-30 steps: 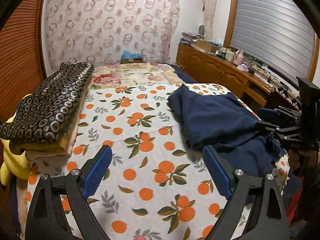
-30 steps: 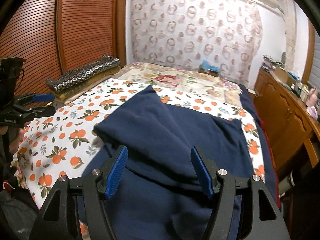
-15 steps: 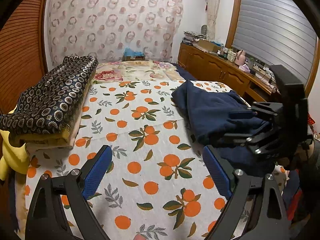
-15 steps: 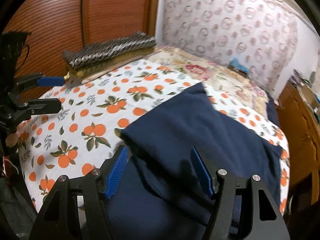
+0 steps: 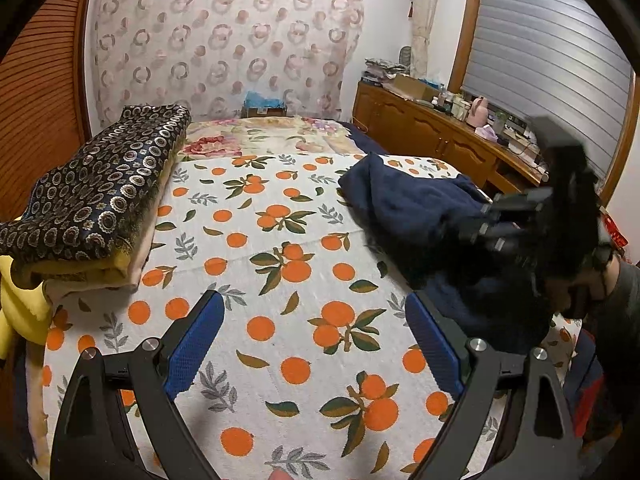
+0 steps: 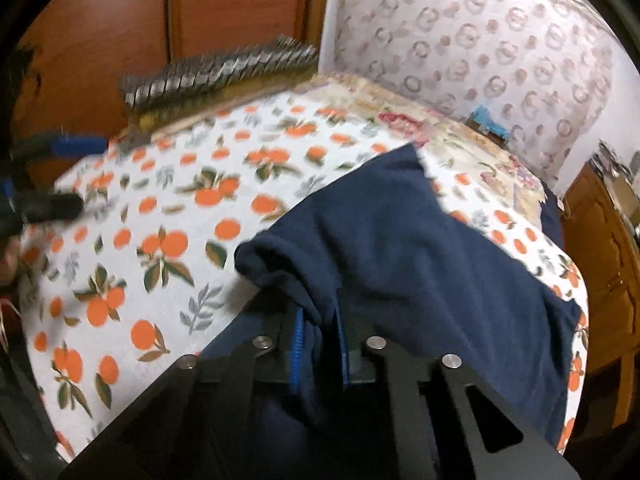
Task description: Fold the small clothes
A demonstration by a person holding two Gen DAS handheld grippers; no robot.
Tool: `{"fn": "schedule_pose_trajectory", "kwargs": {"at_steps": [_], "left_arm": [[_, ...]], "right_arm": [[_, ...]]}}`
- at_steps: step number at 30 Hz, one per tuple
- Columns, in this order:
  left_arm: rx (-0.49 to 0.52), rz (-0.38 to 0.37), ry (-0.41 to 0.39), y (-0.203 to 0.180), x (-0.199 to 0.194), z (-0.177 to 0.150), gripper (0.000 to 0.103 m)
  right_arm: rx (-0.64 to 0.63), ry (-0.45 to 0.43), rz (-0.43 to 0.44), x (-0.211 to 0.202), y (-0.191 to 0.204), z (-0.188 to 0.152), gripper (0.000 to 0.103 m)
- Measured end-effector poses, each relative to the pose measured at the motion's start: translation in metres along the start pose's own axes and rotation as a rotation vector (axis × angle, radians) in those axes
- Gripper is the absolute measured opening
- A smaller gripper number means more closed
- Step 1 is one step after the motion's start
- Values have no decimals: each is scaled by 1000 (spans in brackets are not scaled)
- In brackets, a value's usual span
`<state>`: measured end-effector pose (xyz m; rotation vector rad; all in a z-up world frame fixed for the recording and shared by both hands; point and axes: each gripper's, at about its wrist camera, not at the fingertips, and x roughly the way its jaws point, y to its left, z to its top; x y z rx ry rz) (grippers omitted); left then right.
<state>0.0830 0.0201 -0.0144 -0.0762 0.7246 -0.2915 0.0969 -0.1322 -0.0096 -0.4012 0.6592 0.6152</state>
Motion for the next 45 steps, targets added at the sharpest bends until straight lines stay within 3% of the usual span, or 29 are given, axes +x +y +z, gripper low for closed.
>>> {"fn": "schedule_pose_trajectory", "kwargs": {"at_steps": [5, 10, 15, 19, 21, 27, 31, 35, 45], "left_arm": [[9, -10, 7, -5, 2, -1, 92], [15, -20, 13, -9, 4, -1, 92], [23, -27, 16, -14, 5, -1, 92], [29, -33, 21, -17, 7, -2, 92], [35, -36, 26, -20, 8, -2, 92], [41, -49, 31, -28, 11, -2, 92], [50, -62, 32, -38, 13, -3, 92], [65, -75, 34, -50, 18, -4, 92], [95, -95, 44, -74, 23, -6, 92]], "right_arm": [[109, -115, -28, -40, -43, 8, 12], [205, -184, -130, -70, -95, 10, 11], [296, -139, -239, -69, -147, 2, 10], [414, -76, -274, -52, -177, -8, 10], [420, -49, -298, -42, -178, -7, 12], [380, 18, -378, -31, -162, 9, 46], [380, -17, -355, -54, -146, -1, 47], [374, -43, -308, -77, -125, -32, 47], [390, -37, -236, -115, -94, -94, 47]]}}
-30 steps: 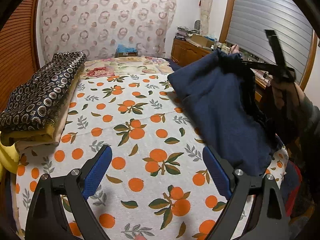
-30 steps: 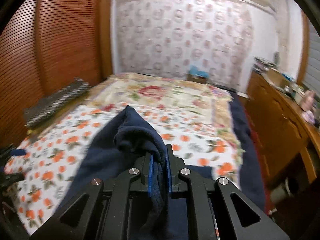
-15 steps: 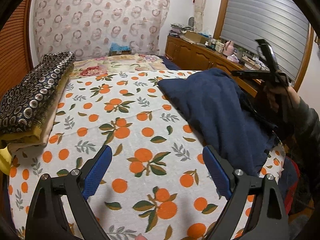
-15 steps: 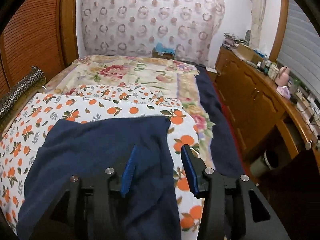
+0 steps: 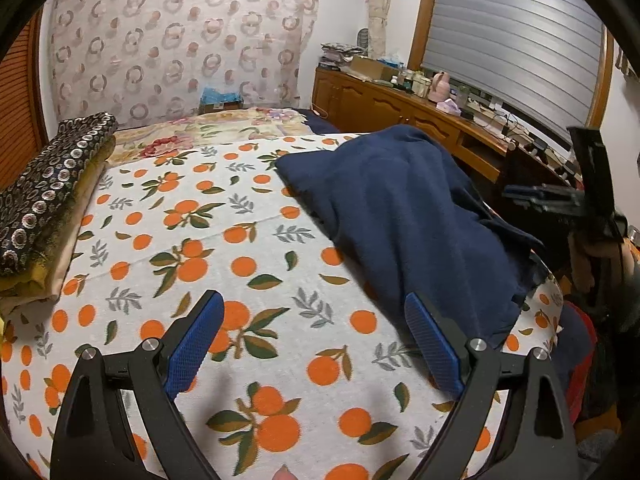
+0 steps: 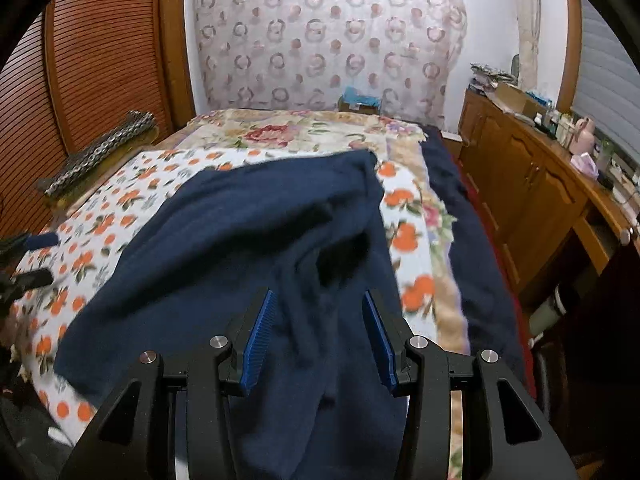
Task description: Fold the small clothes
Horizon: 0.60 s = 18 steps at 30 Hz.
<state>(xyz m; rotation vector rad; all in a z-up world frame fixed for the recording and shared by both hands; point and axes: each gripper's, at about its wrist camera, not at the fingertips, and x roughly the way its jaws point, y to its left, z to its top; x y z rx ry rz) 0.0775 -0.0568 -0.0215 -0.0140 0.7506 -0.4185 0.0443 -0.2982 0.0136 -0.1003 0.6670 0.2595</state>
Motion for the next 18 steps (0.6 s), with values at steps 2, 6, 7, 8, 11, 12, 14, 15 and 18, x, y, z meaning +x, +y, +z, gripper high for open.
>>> {"fn": "schedule_pose_trajectory", "kwargs": {"at_steps": [2, 6, 7, 8, 11, 12, 14, 15, 18], "left_arm": [[9, -4, 5, -5, 2, -1, 92], [17, -15, 19, -13, 8, -3, 92], [22, -18, 23, -16, 10, -4, 92], [26, -21, 26, -18, 10, -4, 92], [35, -35, 39, -25, 15, -7, 92], [38, -37, 43, -27, 16, -7, 92], [48, -45, 52, -32, 20, -8, 92], [52, -46, 55, -34, 20, -9, 92], [61, -51, 63, -40, 23, -10, 92]], "right_arm": [[11, 5, 11, -7, -3, -7, 47], [39, 13, 28, -20, -9, -18, 47], [47, 14, 30, -22, -11, -22, 47], [54, 14, 29, -24, -11, -23, 47], [68, 25, 34, -28, -15, -28, 47], [71, 32, 31, -29, -15, -31, 47], [88, 44, 37, -28, -18, -32, 47], [101, 47, 47, -28, -20, -32, 47], [119, 41, 79, -28, -21, -30, 47]]}}
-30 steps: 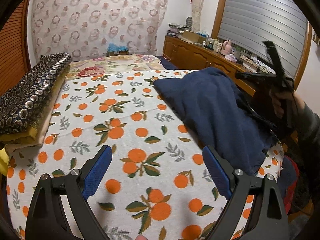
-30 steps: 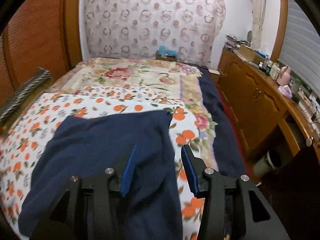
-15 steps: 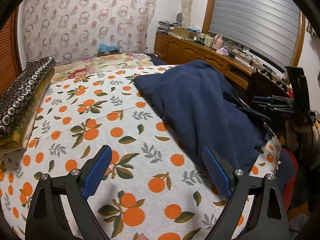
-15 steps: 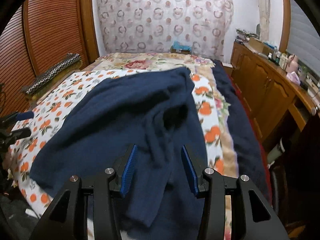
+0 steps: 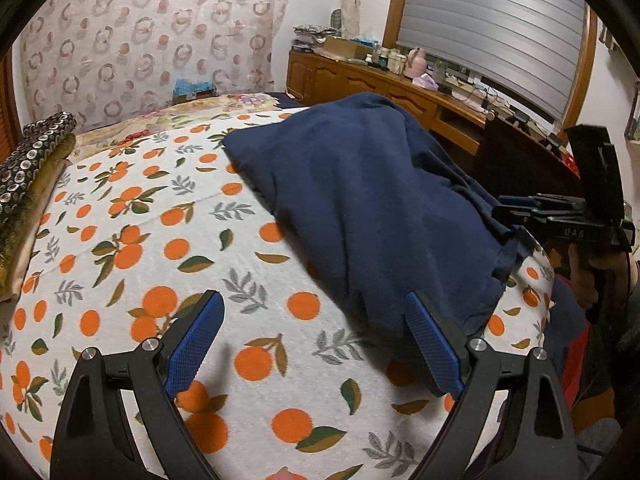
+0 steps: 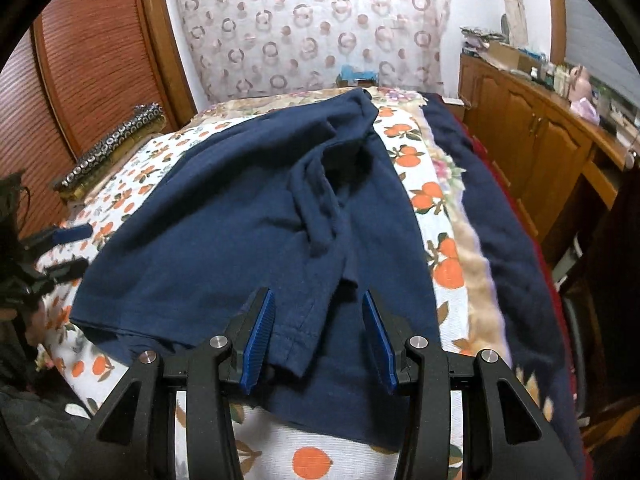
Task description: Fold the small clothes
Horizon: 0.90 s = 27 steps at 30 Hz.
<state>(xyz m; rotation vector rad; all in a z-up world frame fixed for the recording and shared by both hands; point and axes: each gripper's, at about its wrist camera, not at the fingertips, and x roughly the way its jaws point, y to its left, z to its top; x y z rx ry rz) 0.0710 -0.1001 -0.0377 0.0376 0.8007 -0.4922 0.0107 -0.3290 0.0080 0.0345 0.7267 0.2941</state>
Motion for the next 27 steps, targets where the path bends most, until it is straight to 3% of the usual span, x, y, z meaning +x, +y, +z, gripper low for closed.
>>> {"fn": "schedule_pose_trajectory", "kwargs": {"at_steps": [3, 4, 6, 8, 13, 17, 21, 27], "left_arm": [[2, 0, 4, -2, 0, 0, 92], [2, 0, 4, -2, 0, 0, 92], [2, 0, 3, -2, 0, -1, 92], [2, 0, 2, -2, 0, 0, 92], [-1, -4, -14, -3, -3, 0, 92], [-2, -7, -22, -2, -6, 1, 92], [0, -15, -16, -5, -6, 1, 92], [8, -24, -2, -11, -2, 2, 92]], "right_arm": [[-3, 3, 45, 1, 3, -2, 46], [-13, 5, 53, 1, 4, -3, 31], [-37, -4, 49, -4, 5, -4, 12], [-43, -34, 1, -14, 4, -5, 6], [-42, -134, -33, -54, -2, -3, 4], [-64, -158, -105, -85, -13, -9, 4], [-64, -117, -166, -93, -23, -22, 4], [-73, 18, -180, -67, -27, -46, 4]]}}
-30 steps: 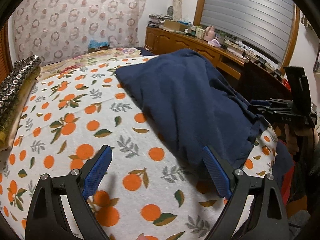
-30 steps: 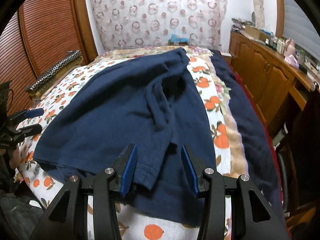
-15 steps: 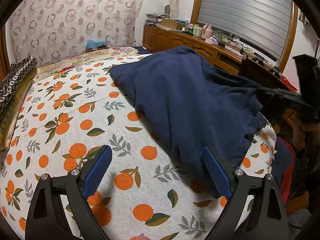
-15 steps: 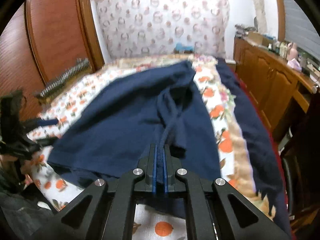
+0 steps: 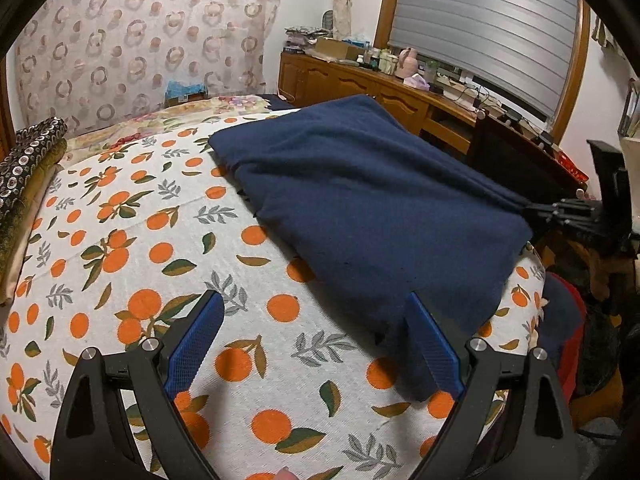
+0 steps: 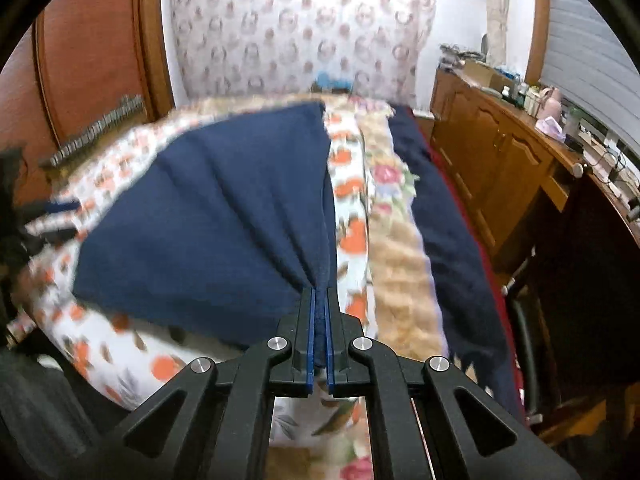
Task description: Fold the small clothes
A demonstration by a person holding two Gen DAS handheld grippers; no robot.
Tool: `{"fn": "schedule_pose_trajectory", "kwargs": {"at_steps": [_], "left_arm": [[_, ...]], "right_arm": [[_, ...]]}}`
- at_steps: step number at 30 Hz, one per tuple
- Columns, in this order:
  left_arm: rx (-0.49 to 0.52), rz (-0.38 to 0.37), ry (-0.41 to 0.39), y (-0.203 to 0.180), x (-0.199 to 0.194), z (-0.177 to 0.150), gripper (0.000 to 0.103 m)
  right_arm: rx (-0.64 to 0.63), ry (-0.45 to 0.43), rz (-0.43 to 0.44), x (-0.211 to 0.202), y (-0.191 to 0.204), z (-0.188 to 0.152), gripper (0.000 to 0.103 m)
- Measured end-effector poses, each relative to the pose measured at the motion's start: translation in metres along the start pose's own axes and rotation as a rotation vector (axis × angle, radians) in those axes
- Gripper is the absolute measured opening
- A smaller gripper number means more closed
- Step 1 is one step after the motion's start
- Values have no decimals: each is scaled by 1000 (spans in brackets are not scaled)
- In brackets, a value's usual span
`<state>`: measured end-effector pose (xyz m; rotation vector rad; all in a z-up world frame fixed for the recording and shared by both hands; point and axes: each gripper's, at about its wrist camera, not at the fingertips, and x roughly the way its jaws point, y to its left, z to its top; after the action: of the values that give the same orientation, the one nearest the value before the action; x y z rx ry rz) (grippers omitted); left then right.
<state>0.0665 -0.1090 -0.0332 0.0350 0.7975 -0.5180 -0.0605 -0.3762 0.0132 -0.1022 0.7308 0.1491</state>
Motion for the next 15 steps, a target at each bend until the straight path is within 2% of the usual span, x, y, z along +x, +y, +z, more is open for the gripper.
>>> {"fn": "schedule_pose_trajectory", "kwargs": {"at_steps": [5, 6, 8, 10, 12, 15], "left_arm": [[4, -3, 19, -3, 5, -2, 92], [3, -6, 24, -4, 6, -2, 92], [3, -8, 31, -5, 8, -3, 92], [12, -12, 33, -7, 9, -5, 92], [26, -19, 36, -11, 9, -6, 92], [37, -42, 43, -15, 9, -7, 82]], "right_arm": [[11, -11, 6, 1, 7, 6, 4], [12, -15, 7, 0, 8, 6, 7], [19, -25, -1, -3, 6, 8, 21], [39, -31, 14, 5, 5, 11, 41], [55, -26, 26, 13, 4, 10, 47], [63, -11, 36, 25, 3, 7, 49]]}}
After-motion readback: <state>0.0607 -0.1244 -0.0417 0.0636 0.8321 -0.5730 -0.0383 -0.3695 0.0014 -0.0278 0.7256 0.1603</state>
